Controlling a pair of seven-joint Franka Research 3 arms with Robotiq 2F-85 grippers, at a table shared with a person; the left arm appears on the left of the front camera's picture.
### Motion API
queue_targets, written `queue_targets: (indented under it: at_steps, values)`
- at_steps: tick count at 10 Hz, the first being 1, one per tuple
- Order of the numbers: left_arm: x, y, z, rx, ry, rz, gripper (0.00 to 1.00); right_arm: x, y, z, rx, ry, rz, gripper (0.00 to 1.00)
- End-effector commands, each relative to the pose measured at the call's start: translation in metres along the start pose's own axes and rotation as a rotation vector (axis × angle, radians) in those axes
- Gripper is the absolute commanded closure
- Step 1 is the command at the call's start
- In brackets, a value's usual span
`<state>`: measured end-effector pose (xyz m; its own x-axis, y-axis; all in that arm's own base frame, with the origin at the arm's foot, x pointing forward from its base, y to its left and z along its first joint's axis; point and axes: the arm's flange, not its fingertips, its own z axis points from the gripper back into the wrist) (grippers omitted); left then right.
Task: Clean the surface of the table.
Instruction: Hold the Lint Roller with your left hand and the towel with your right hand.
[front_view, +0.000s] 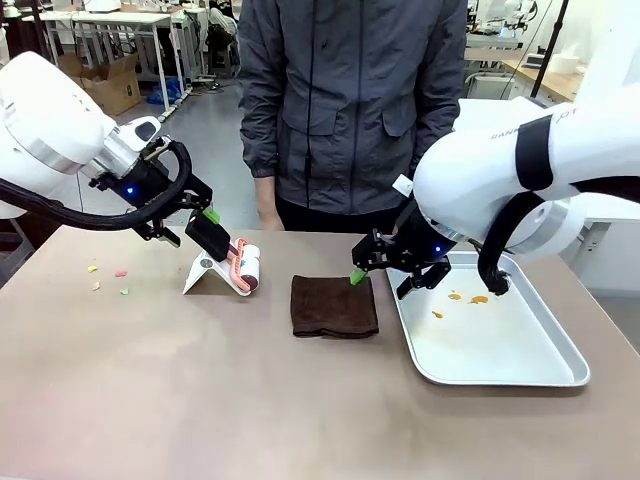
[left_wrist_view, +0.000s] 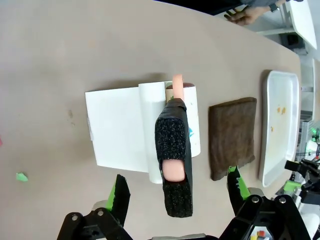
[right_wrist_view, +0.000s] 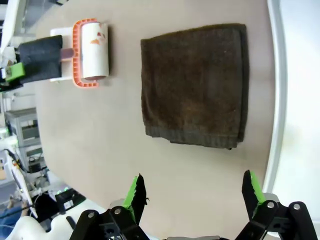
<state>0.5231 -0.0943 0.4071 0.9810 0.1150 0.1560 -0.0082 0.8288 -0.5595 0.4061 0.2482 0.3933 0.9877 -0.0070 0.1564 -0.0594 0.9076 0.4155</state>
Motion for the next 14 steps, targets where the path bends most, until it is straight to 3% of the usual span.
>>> queue_targets:
  at_steps: [1,3,4,8,12,14]
  values:
    - [0.000,0.001,0.003,0.010,-0.028,0.000,0.00,-0.008,0.004,-0.011,-0.016,-0.010,0.015,0.00]
    - [0.001,0.000,0.001,0.002,-0.007,0.000,0.00,-0.003,0.002,-0.004,-0.001,0.004,0.005,0.00]
    - [-0.004,-0.007,-0.003,-0.063,0.003,-0.042,0.00,0.014,0.012,-0.010,-0.026,-0.039,0.009,0.00]
    - [-0.009,-0.005,-0.013,-0.064,0.028,-0.071,0.00,0.065,0.033,-0.063,-0.120,0.010,-0.016,0.00]
    - [-0.007,-0.007,-0.022,-0.033,0.042,-0.067,0.00,0.072,0.041,-0.090,-0.353,0.058,0.019,0.00]
    - [-0.006,-0.007,-0.024,-0.036,0.046,-0.065,0.00,0.076,0.037,-0.102,-0.361,0.064,-0.010,0.00]
